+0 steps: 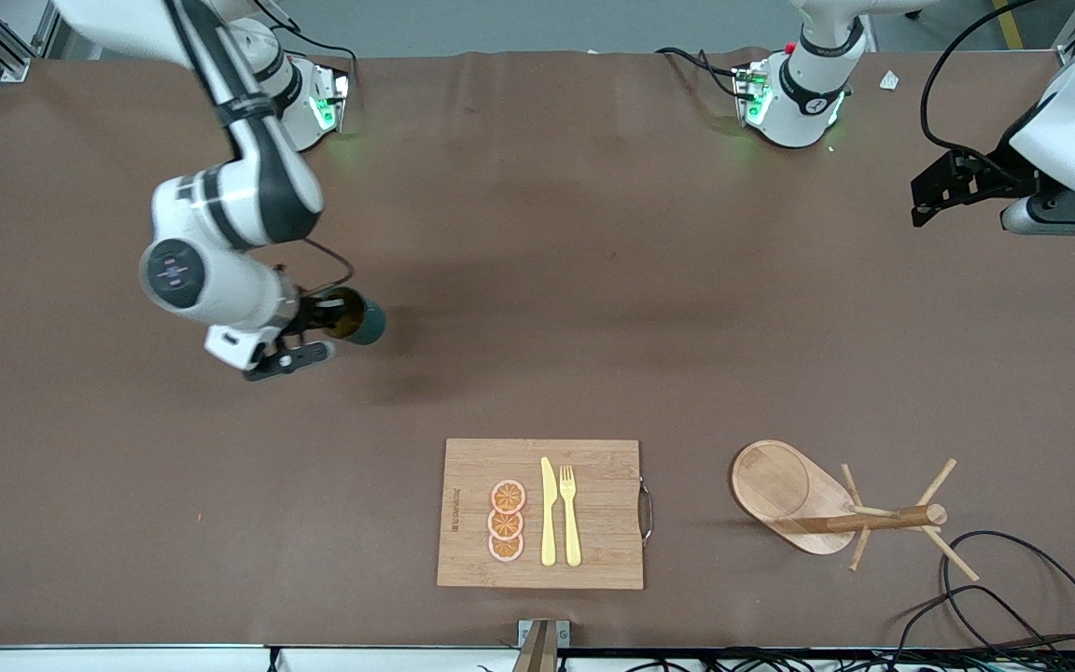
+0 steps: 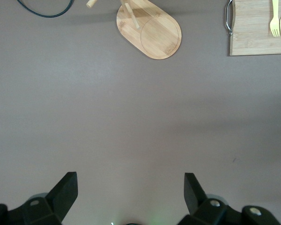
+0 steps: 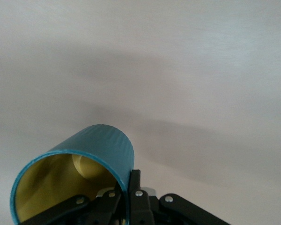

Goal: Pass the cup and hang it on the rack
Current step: 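Carry the teal mug with the right gripper toward the table middle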

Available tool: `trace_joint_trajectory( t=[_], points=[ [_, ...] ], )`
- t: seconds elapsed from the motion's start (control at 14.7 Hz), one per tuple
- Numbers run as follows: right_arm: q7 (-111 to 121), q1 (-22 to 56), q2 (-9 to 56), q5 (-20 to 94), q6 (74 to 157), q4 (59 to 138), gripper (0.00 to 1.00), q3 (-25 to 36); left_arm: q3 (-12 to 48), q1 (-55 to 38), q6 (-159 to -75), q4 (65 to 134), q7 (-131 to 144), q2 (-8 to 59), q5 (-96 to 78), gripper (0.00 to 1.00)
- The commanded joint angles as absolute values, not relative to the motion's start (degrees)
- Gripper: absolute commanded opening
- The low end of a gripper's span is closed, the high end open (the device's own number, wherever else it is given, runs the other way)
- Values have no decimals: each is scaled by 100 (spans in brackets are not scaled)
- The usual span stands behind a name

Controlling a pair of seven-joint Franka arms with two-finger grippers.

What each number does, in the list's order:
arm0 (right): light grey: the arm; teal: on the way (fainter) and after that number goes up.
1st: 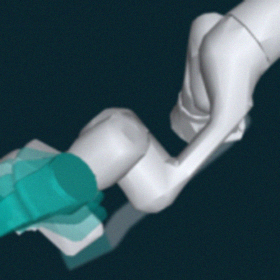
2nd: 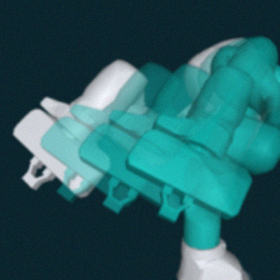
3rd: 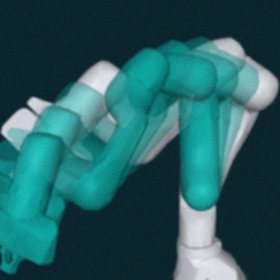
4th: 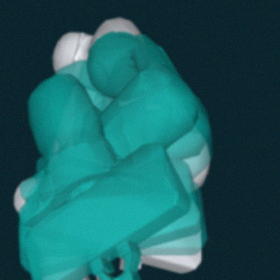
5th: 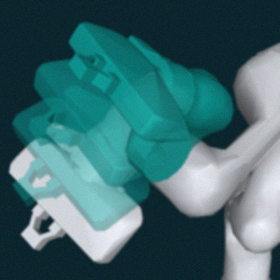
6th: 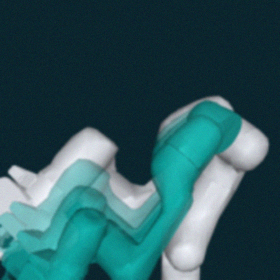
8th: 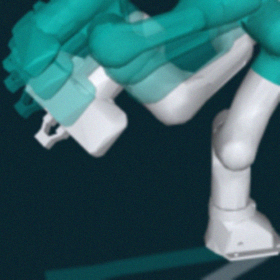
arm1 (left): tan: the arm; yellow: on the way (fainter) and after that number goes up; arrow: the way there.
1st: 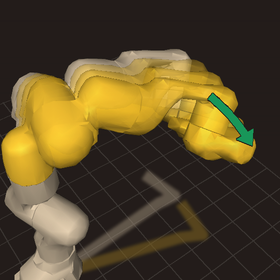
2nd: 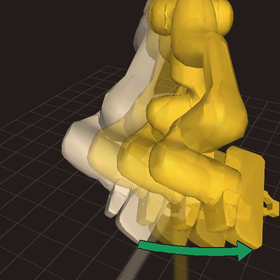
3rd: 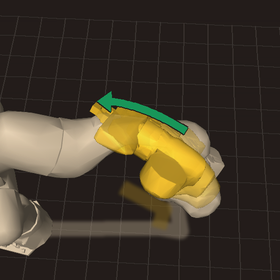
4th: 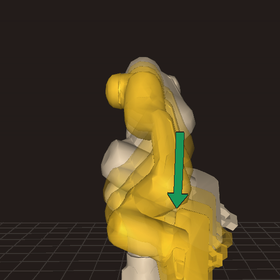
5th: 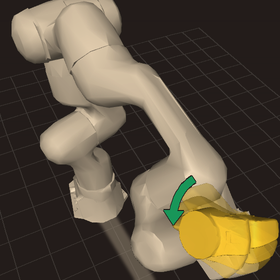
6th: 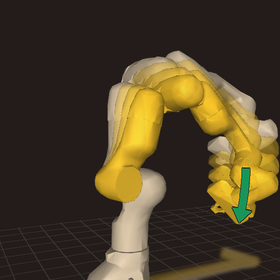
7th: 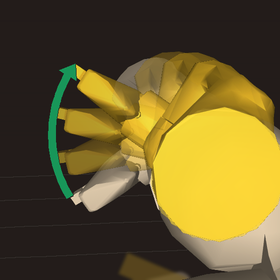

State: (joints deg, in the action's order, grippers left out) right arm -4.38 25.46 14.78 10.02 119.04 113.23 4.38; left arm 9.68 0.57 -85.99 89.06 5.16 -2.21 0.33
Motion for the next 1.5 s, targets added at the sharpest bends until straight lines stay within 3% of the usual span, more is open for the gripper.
trace_joint_trajectory(
  t=[0.0, 0.61, 1.43],
  points=[
    [-1832, 3302, 1441, 1090, 12242, 11233, 0, 519, 993, 88, -8473, 8754, 404, -158, 53, 100],
    [-4340, 4631, 2741, 1090, 12577, 9810, 0, 519, 993, 79, -8473, 8754, 404, -167, 53, 100],
    [-3992, 5027, 3603, 519, 12806, 9264, 0, 519, 993, 62, -8473, 8789, 404, -149, 53, 100]
  ],
)
